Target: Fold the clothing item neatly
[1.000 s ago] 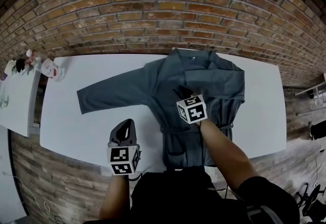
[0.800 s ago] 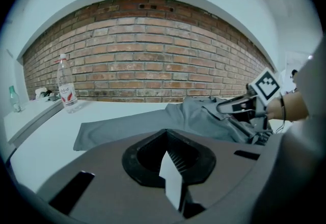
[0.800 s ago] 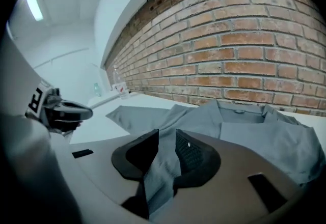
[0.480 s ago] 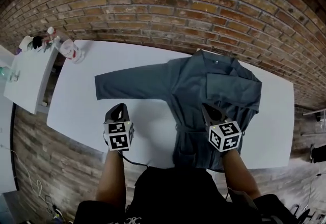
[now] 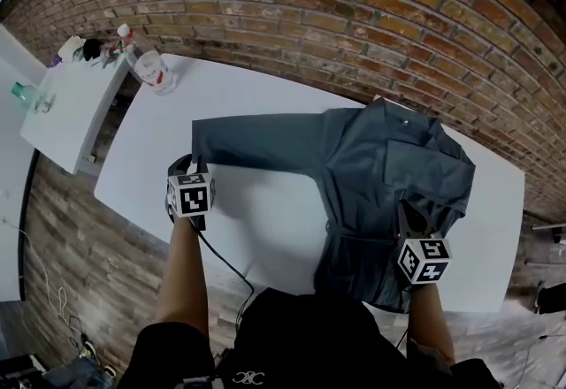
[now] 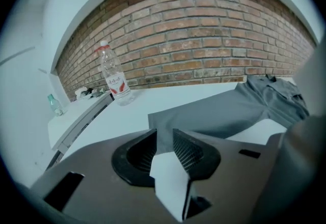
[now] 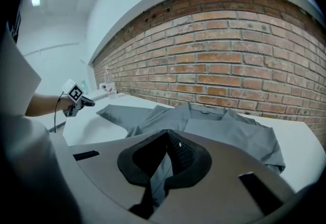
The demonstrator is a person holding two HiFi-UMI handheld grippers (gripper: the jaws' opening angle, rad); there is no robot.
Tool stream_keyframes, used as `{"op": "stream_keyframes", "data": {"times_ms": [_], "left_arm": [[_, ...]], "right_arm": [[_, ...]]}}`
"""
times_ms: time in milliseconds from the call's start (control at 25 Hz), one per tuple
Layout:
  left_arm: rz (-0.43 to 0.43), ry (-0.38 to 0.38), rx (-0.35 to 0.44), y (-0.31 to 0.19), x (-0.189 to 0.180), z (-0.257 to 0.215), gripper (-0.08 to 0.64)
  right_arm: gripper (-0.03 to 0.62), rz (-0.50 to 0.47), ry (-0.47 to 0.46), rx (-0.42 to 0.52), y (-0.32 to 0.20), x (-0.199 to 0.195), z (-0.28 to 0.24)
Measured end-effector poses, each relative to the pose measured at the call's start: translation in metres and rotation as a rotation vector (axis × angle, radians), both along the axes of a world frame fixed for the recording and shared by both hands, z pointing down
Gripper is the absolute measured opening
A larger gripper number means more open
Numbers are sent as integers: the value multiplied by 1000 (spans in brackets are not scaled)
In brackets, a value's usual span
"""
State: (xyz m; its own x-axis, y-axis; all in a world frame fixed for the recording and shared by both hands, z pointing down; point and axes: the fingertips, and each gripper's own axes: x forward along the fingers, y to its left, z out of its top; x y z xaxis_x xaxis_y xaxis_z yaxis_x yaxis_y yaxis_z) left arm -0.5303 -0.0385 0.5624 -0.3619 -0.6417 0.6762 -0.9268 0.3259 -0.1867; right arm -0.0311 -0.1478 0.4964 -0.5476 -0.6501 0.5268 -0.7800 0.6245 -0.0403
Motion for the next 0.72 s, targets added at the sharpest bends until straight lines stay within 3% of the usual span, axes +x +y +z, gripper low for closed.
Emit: {"op": "stream_keyframes", "data": {"times_ms": [80, 280, 480, 600, 720], "left_arm": [[17, -1, -50, -8, -15, 12, 104], [-1, 14, -133, -22, -50, 37, 117], [-45, 140, -152, -32, -63, 64, 129], [-34, 132, -197, -34, -64, 72, 133], [-63, 145, -187, -37, -66, 77, 132]], "right_arm": [[2, 17, 14, 1, 0, 7, 0], [2, 36, 48, -4, 5, 19, 1], [2, 48, 99, 5, 12, 28, 3], [2, 61, 116, 4, 13, 34, 3], [2, 76, 125, 2, 13, 39, 1]]}}
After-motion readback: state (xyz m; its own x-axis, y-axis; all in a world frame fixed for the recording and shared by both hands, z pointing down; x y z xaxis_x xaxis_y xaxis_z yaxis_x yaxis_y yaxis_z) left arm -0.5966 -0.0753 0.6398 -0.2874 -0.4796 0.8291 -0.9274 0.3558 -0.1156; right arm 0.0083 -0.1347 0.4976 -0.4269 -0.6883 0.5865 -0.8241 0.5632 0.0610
